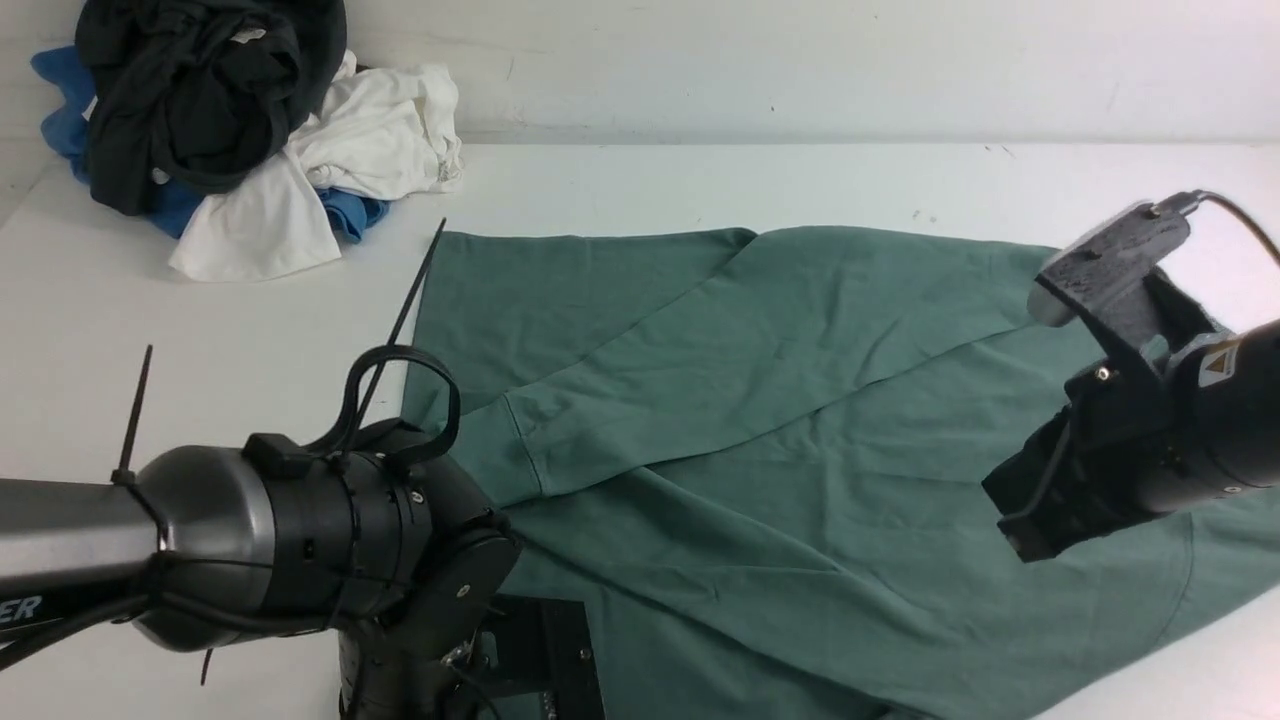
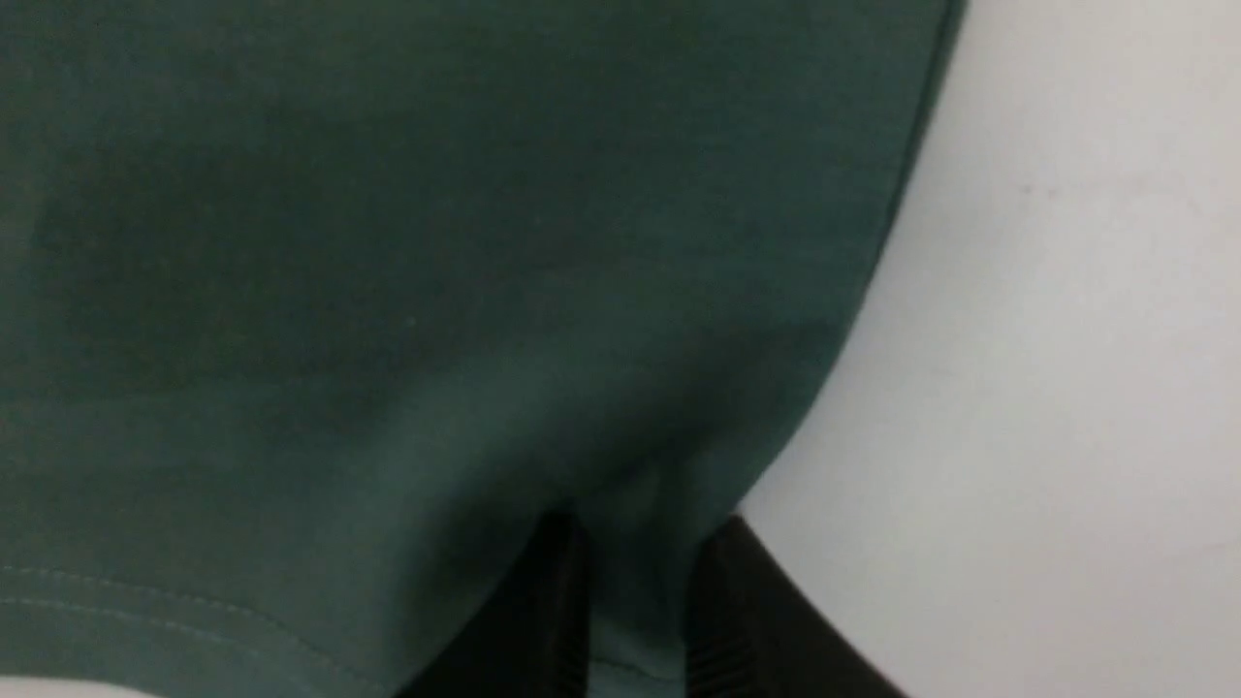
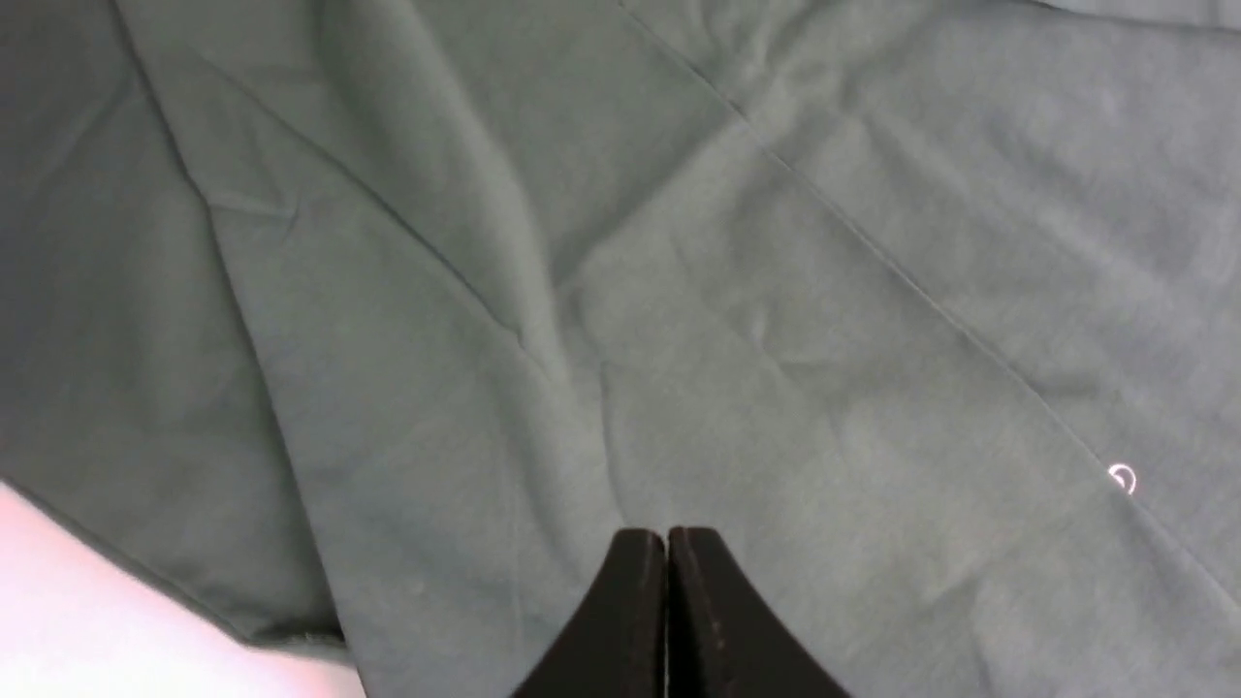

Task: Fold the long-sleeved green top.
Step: Use both arms simultaneously to clamp the lower edge of the clothing fabric

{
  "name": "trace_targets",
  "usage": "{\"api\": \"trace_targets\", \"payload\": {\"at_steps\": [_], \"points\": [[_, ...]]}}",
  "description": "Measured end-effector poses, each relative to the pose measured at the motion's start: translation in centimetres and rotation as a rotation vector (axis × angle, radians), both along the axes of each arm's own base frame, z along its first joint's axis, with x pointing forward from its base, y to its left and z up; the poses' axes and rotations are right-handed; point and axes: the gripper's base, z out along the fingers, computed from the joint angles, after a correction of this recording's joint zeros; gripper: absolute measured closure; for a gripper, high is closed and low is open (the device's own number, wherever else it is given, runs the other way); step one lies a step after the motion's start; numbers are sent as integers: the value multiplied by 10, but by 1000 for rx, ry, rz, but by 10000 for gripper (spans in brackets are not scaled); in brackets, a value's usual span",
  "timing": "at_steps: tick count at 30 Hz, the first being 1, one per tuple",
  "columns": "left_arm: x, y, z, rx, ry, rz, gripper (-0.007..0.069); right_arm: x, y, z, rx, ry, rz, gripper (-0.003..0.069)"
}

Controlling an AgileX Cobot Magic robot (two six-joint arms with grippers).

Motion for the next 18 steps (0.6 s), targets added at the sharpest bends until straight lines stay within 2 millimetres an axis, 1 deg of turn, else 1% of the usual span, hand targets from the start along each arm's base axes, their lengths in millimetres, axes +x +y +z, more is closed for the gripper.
{"api": "trace_targets", "payload": {"at_steps": [1,2,3,4,6,8,9,10,11,12,13,15,16,17,18], "points": [[0,0,0,1,-4,0,543,0,0,0,-2,0,4,662],[3,1,0,10,-34,7,598,-1,0,-1,-20,2,34,662],[6,3,0,20,-55,29,612,-2,-1,-1,-36,0,53,662],[6,4,1,21,-60,35,612,-2,-1,-1,-41,-1,56,662],[17,15,4,40,-136,150,622,-2,-3,-2,-72,3,76,660],[28,30,12,43,-200,266,622,-4,-4,-3,-93,17,88,654],[28,30,14,42,-206,262,622,-4,-4,-3,-93,17,88,654],[36,42,24,31,-256,338,622,-5,-5,-4,-104,31,97,643],[44,56,34,12,-302,413,622,-7,-5,-6,-116,44,105,622],[49,66,41,-5,-331,467,622,-7,-6,-8,-123,50,109,606],[55,75,49,-27,-359,519,622,-9,-7,-12,-136,63,113,574],[63,88,59,-57,-385,602,622,-10,-9,-21,-166,87,122,517],[68,98,67,-88,-397,673,622,-12,-11,-32,-197,120,133,466],[70,102,70,-108,-400,710,622,-13,-13,-39,-219,138,141,418],[70,103,70,-111,-398,719,622,-14,-13,-41,-221,142,141,418]]}}
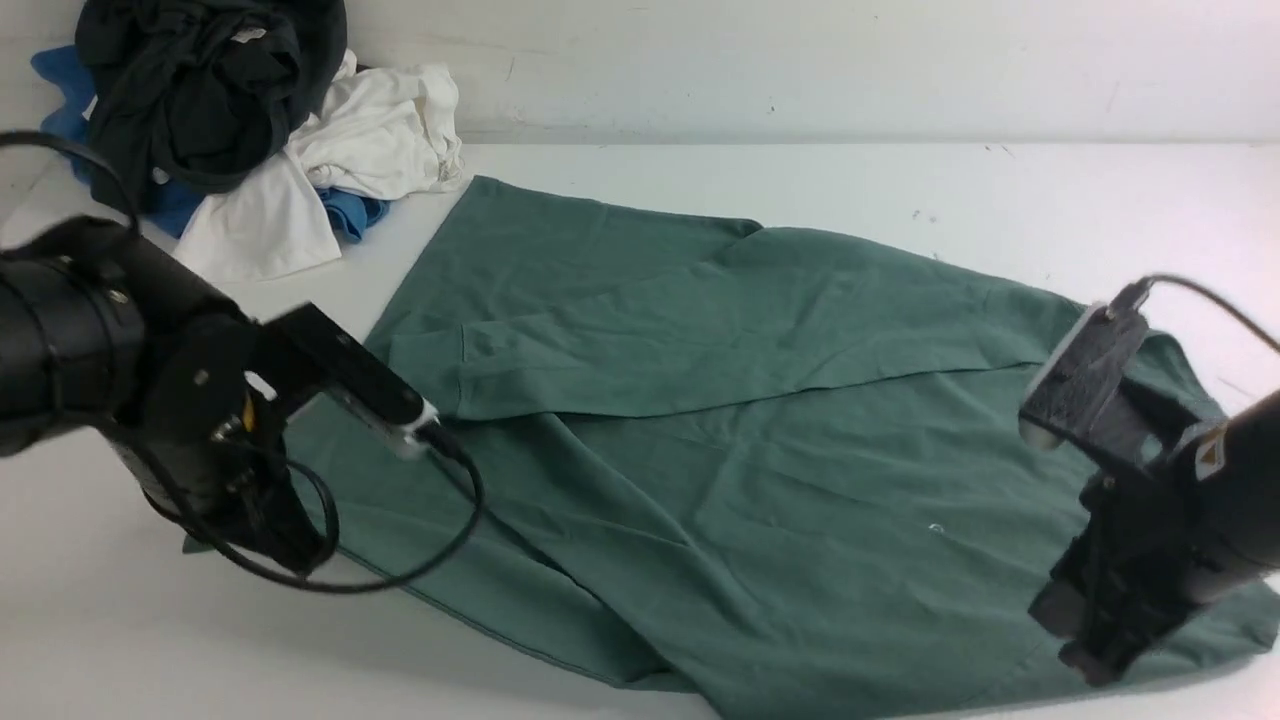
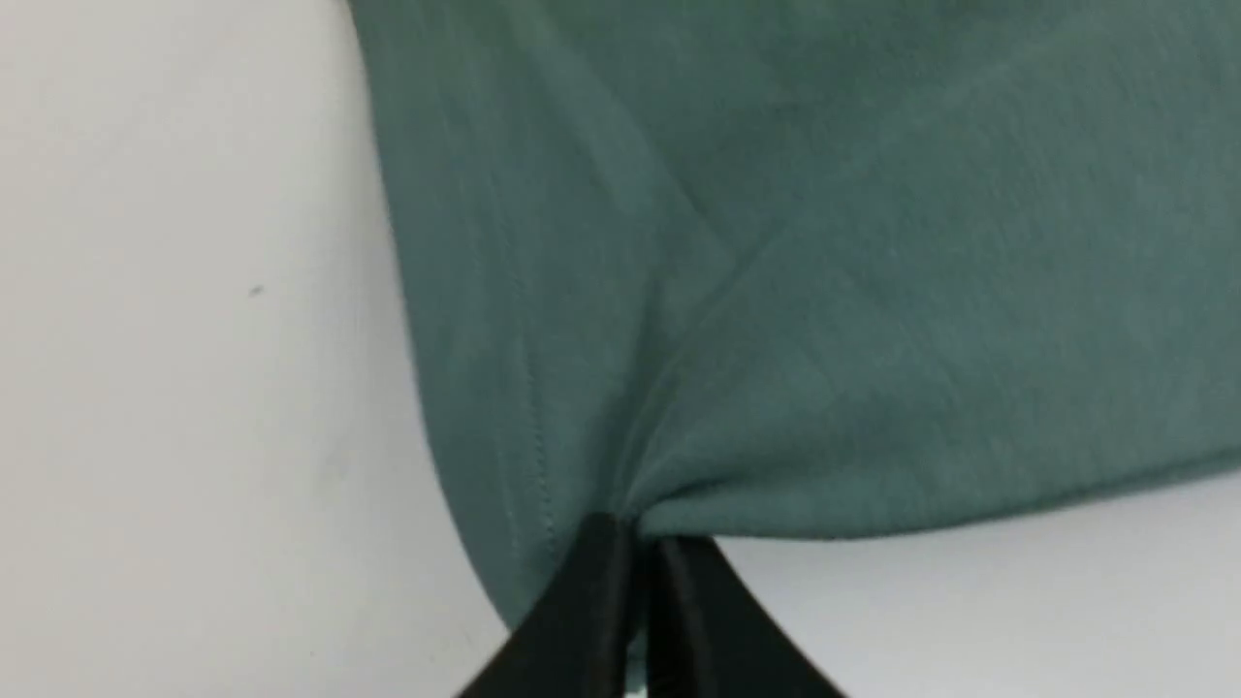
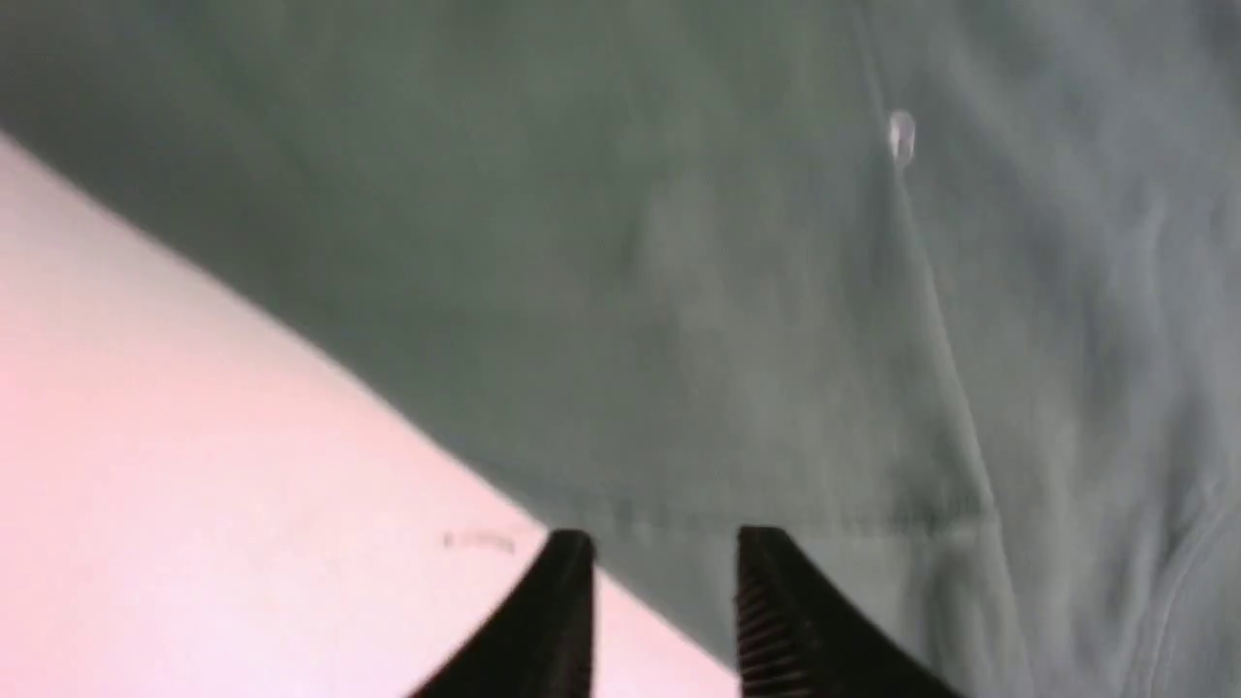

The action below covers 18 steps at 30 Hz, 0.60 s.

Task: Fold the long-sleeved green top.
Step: Use both arms simultaneously to clamp the lower edge of the clothing fabric

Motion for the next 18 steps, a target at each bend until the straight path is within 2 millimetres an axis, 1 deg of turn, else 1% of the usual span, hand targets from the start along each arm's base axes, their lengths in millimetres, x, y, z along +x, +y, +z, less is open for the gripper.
{"api": "trace_targets", "payload": {"at_steps": [1,3,5,7,9,11,12,14,15,17,18], "points": [[2,6,3,-33,-3,44,622,-3,-2,-11,-29,25,10,349],[3,10,3,-62,4,77,622,-7,-6,-21,-59,33,27,254],[3,12,2,-73,13,82,622,-12,-9,-31,-85,31,62,176],[3,12,2,-77,16,80,622,-16,-12,-40,-117,12,113,134],[3,12,2,-87,18,84,622,-20,-15,-52,-152,-12,166,121],[3,11,2,-90,19,84,622,-22,-18,-62,-178,-48,202,132],[3,11,2,-96,19,87,622,-21,-18,-67,-188,-95,225,161],[2,11,3,-99,22,91,622,-20,-18,-71,-184,-161,234,249],[2,11,4,-99,23,91,622,-20,-18,-71,-184,-167,234,260],[0,11,6,-106,29,99,622,-17,-18,-70,-177,-200,227,414],[-2,11,9,-115,28,104,622,-18,-18,-70,-173,-200,215,472]]}}
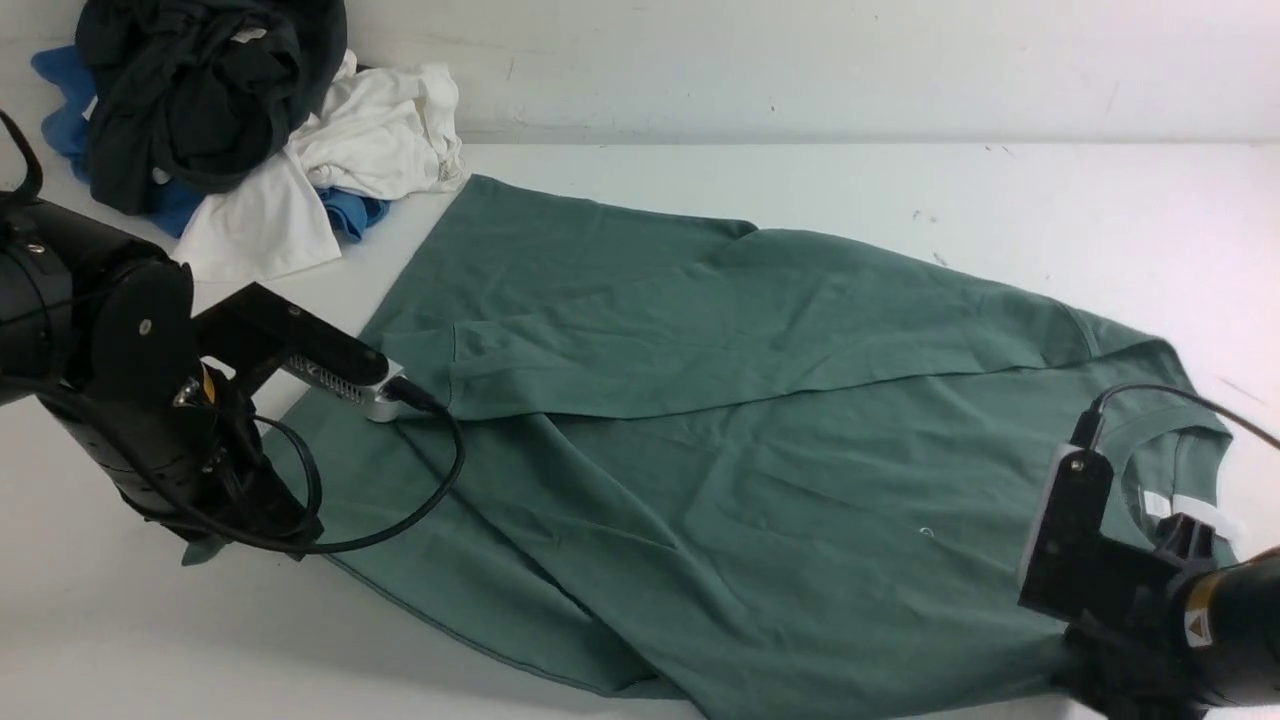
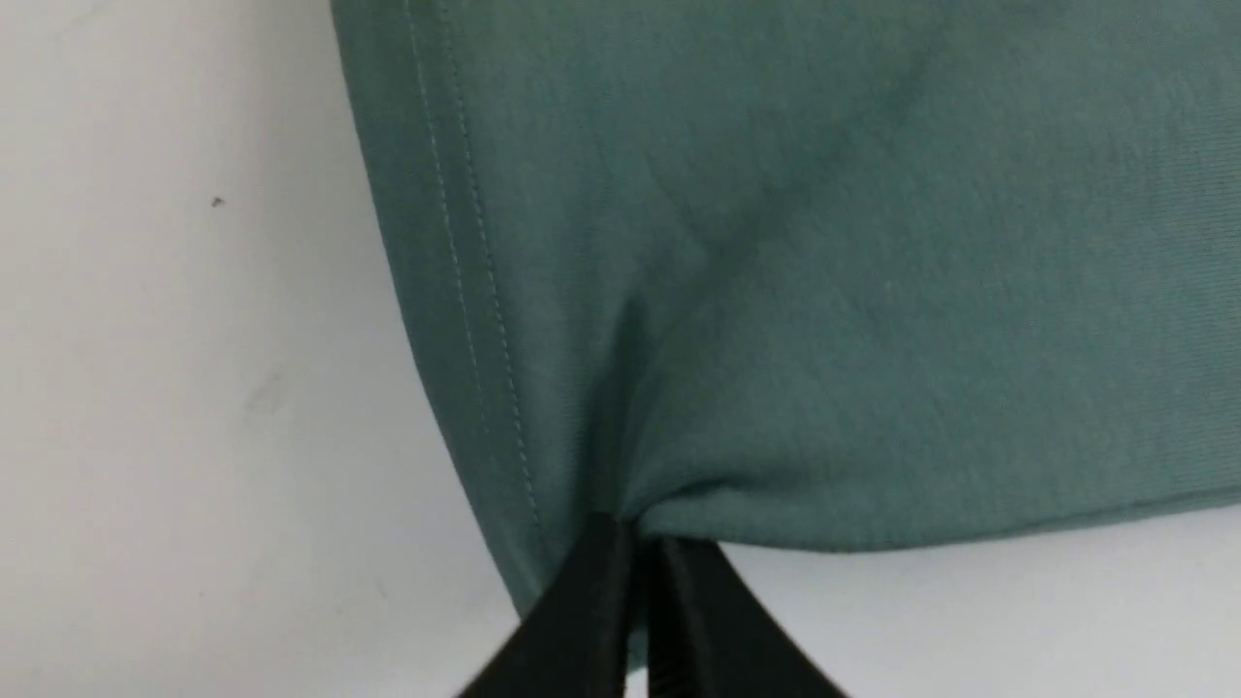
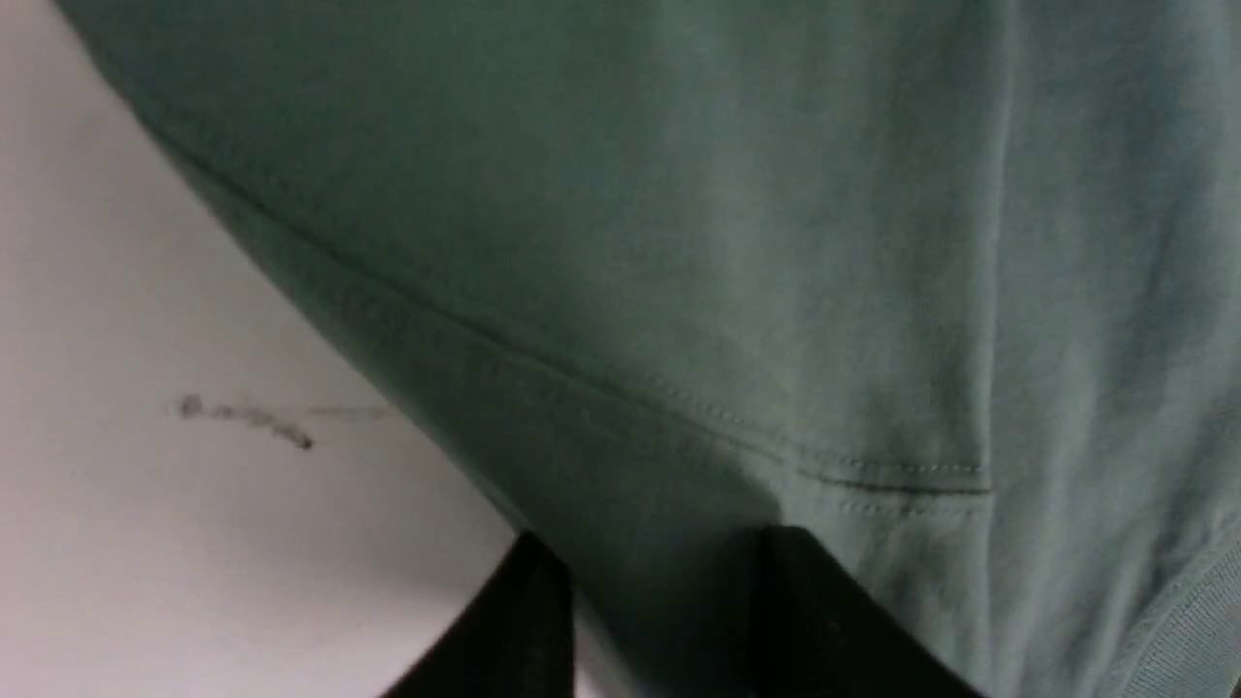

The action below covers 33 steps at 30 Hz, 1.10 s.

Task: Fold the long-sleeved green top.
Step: Use both arms simultaneously to clamp the lower edge of the clothing fabric, then use both arms to drag the lower edge of the fabric forward and fold it over the upper edge

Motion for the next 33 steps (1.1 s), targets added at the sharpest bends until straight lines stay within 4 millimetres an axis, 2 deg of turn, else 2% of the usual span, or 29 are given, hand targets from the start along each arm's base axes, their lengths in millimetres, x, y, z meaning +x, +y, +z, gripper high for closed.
{"api": "trace_targets", "payload": {"at_steps": [2,4,6,8,10,11,12,13,14,15,16,17,18,19,20,21,24,25,26,29,31,32,33], "points": [[-5,0,8,-15,-7,10,622,-2,-1,1,15,13,-48,595],[-12,1,20,-31,-37,16,622,-5,-3,4,23,33,-96,647],[-19,2,33,-46,-81,18,622,-7,-5,10,23,45,-135,659],[-28,4,52,-64,-148,19,622,-7,-6,26,27,34,-180,662],[-34,5,72,-89,-219,34,622,-7,-8,47,26,17,-218,662],[-35,5,83,-106,-259,49,622,-4,-9,65,25,-20,-228,662],[-34,5,88,-111,-273,51,622,-2,-10,70,22,-33,-229,662],[-33,5,94,-120,-296,59,622,1,-11,80,15,-60,-230,662],[-27,4,113,-142,-353,71,622,10,-13,99,11,-130,-234,662],[-19,2,120,-149,-377,73,622,19,-15,109,16,-175,-243,662],[-18,2,124,-152,-388,73,622,22,-15,111,21,-190,-243,662],[3,-1,136,-162,-429,78,622,45,-20,123,41,-265,-267,662],[18,-2,139,-165,-445,84,622,57,-23,126,51,-296,-276,662],[21,-2,135,-162,-434,86,622,61,-23,127,57,-311,-276,662],[53,-2,136,-168,-458,108,622,91,-29,124,70,-349,-297,662],[64,0,133,-166,-458,118,622,103,-31,124,79,-372,-304,662],[115,2,108,-155,-420,153,622,150,-33,99,83,-367,-310,662],[122,2,104,-152,-413,156,622,156,-33,95,84,-364,-311,662],[145,2,85,-145,-385,166,622,175,-31,82,87,-355,-310,659],[189,-1,37,-142,-325,201,610,209,-27,58,107,-336,-333,622],[218,-2,7,-144,-293,234,571,227,-25,40,126,-314,-369,550],[220,-2,4,-144,-293,235,566,229,-25,39,129,-313,-373,550],[232,-2,-14,-133,-243,256,519,238,-24,35,143,-309,-402,490]]}}
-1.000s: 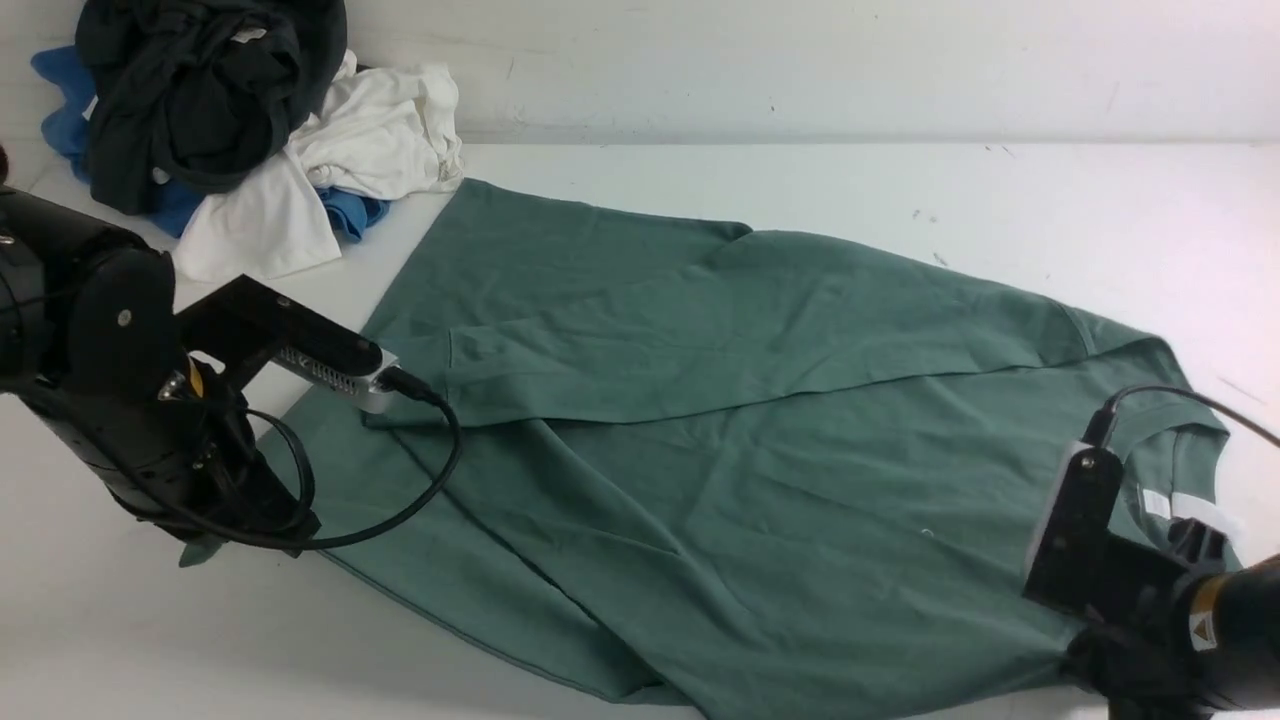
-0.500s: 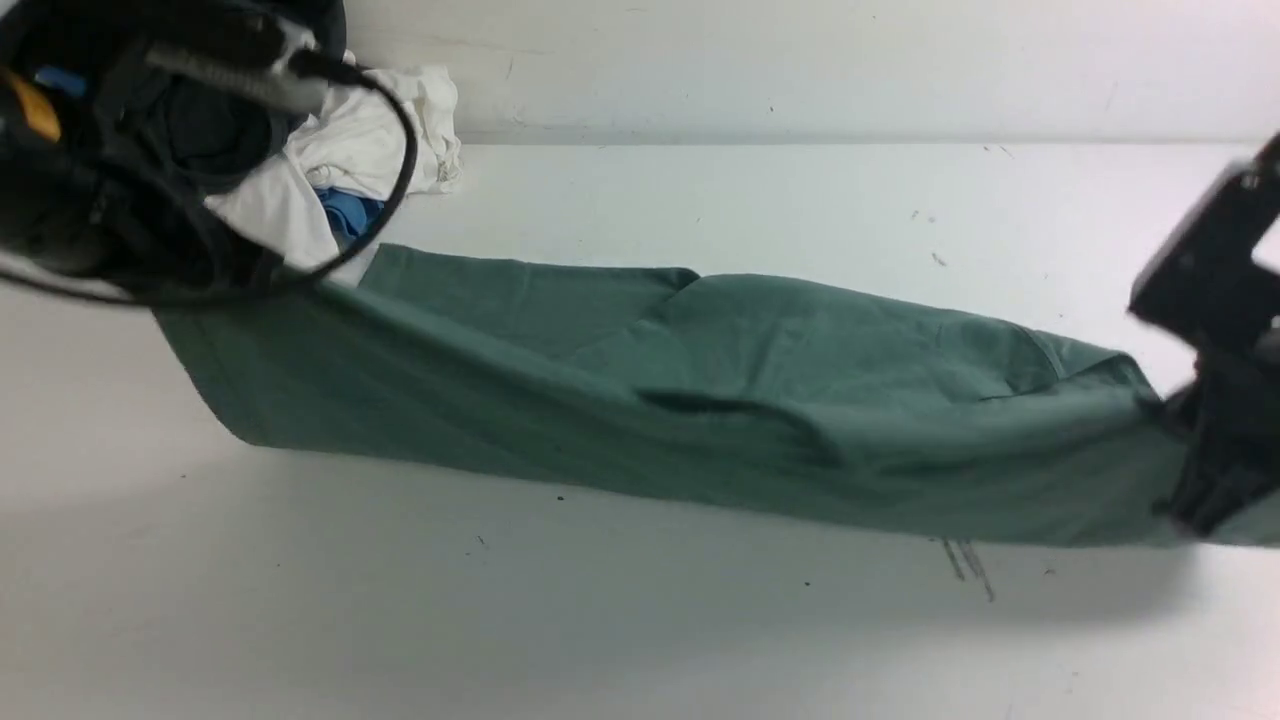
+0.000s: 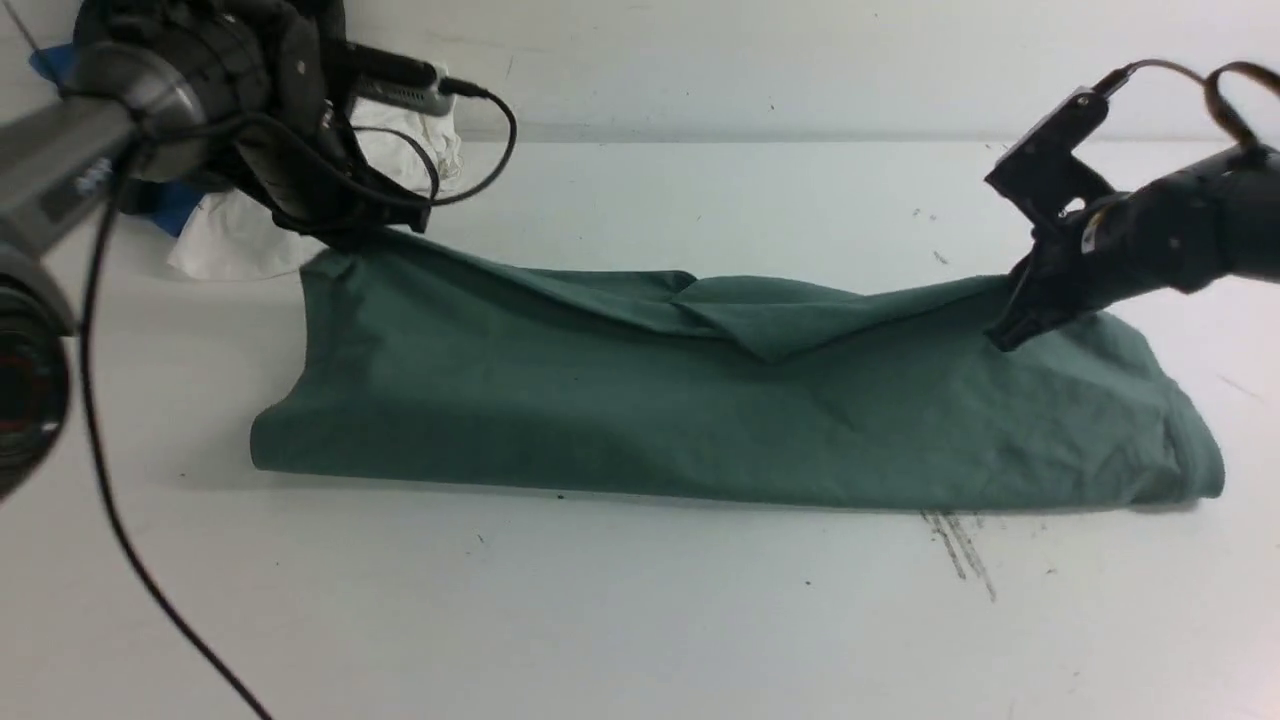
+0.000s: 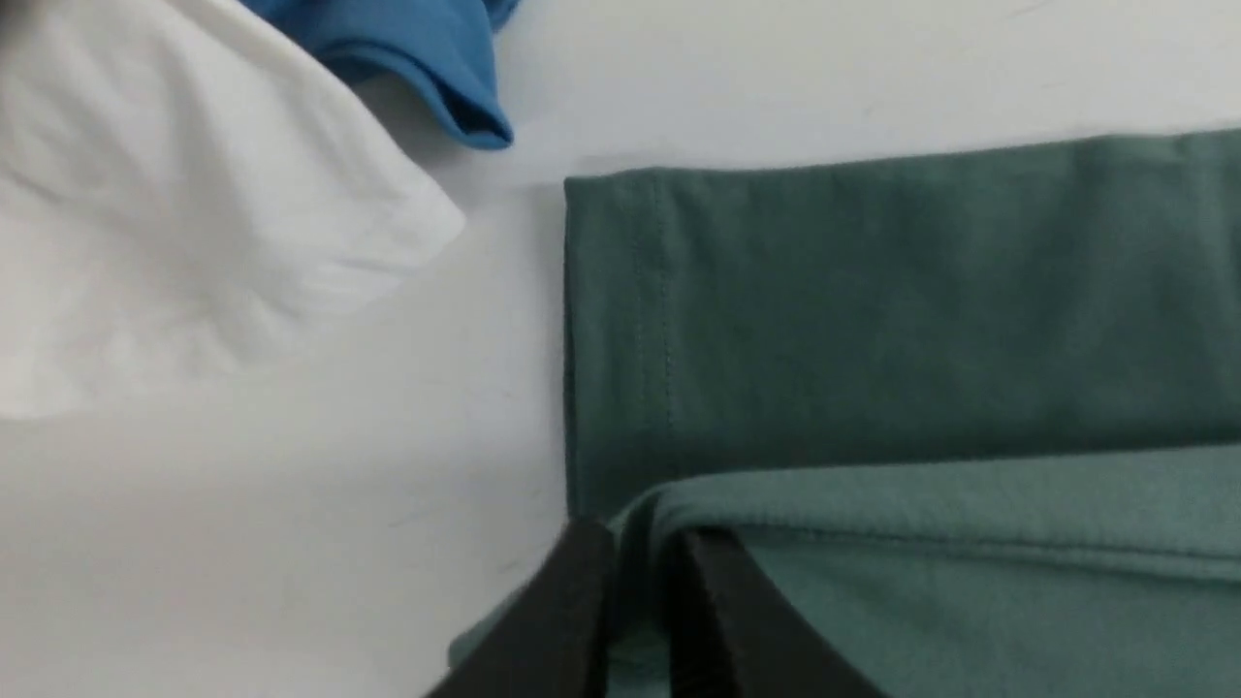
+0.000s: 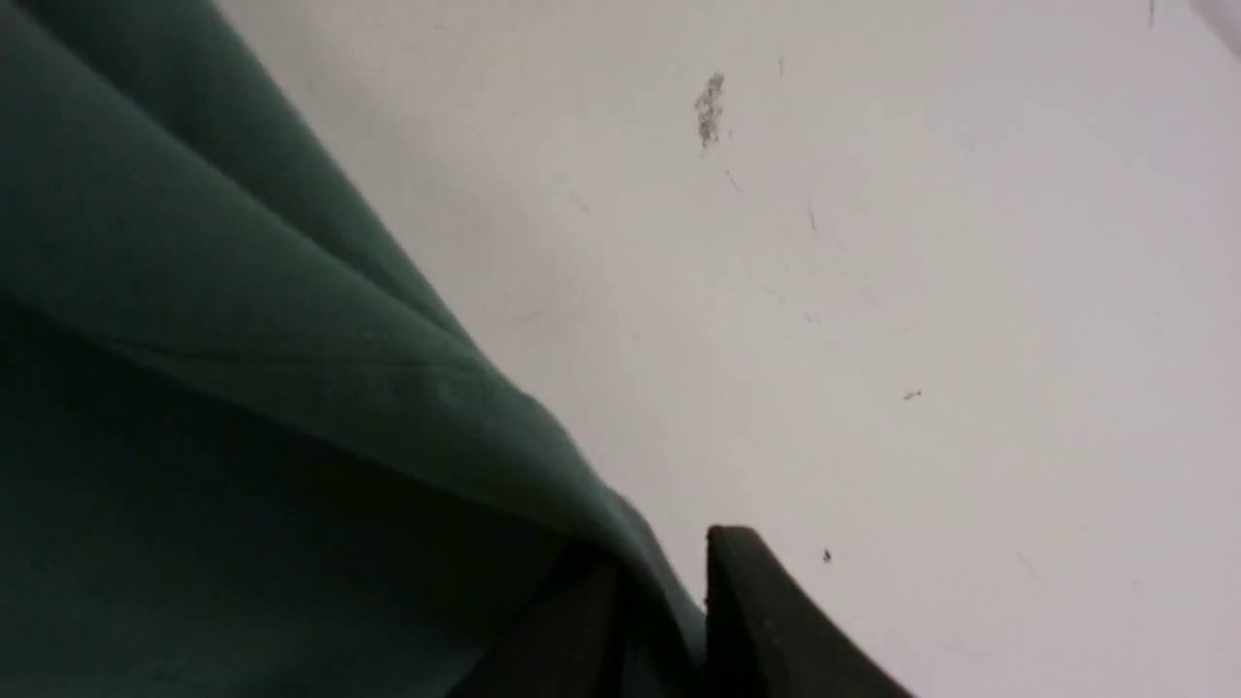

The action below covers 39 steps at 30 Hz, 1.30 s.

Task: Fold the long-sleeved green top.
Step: Use both arms to drag the lower edge of the fabric forward and fold it over the upper edge

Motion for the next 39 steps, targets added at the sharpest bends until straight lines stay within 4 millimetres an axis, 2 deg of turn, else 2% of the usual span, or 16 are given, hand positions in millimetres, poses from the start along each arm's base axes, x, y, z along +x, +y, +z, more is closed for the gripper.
{"api": "trace_targets", "payload": {"at_steps": [3,7,11,12,15,18,21,22,23,24,25,26,27,30,33,39], "points": [[16,2,-20,17,84,26,373,8,-1,10,22,18,-63,382],[21,5,7,39,69,36,207,12,-4,36,55,52,-147,324],[17,2,47,28,4,1,148,4,7,63,148,153,-200,362],[16,1,49,24,0,-5,149,4,7,65,147,148,-196,362],[12,-12,59,-12,-16,-77,181,-5,26,70,233,249,-154,442],[6,-45,45,-125,52,-185,305,-12,61,56,378,391,-12,579],[0,-69,30,-170,108,-262,398,-12,82,36,424,458,72,643],[-6,-85,20,-180,147,-318,459,-11,95,20,449,499,116,661],[-9,-94,15,-179,167,-349,500,-10,103,5,459,527,131,666],[-10,-96,14,-179,171,-352,508,-10,104,3,460,533,134,668],[-16,-110,5,-176,203,-400,574,-7,112,-15,457,546,146,670],[-18,-113,4,-176,206,-408,580,-6,112,-17,457,539,145,670],[-22,-122,-1,-171,227,-435,612,0,115,-30,453,503,139,670],[-27,-133,-6,-162,243,-470,627,14,114,-36,455,367,105,672],[-30,-138,-7,-160,248,-487,632,38,104,-32,471,111,-1,672],[-28,-139,-16,-158,265,-488,632,56,80,-12,646,-100,-219,672]]}}
